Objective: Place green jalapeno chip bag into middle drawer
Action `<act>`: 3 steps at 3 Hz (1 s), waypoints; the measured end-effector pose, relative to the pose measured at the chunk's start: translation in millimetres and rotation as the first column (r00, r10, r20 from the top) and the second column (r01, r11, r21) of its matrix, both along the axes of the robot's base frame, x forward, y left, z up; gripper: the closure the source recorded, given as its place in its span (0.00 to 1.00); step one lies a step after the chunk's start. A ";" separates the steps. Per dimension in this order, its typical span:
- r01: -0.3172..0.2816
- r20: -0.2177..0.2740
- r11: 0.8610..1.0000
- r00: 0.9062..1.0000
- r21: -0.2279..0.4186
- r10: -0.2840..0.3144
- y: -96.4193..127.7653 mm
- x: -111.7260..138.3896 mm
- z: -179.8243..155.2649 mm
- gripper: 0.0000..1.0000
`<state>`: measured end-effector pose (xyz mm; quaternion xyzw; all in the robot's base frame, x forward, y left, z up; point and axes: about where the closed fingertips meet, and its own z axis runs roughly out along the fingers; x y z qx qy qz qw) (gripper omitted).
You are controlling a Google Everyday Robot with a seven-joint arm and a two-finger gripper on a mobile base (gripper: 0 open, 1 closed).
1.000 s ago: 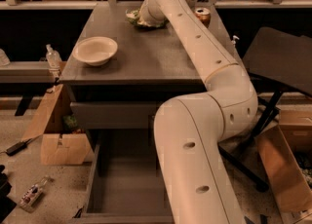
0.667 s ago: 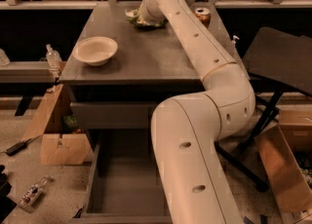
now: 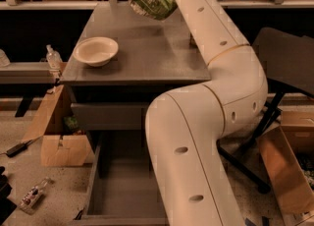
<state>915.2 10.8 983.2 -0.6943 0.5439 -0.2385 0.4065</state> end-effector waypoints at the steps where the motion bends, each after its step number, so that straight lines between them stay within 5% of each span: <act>1: 0.054 0.006 0.997 0.999 -0.048 -0.054 -28.5 -30.1 49.2 1.00; 2: 0.120 0.029 0.991 0.993 -0.059 -0.118 -56.0 -62.0 97.0 1.00; 3: 0.197 0.123 0.980 0.973 0.011 -0.197 -82.8 -96.5 158.0 1.00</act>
Offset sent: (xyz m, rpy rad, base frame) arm -0.2126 -0.0873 0.1122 -0.0661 -0.0735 -0.2306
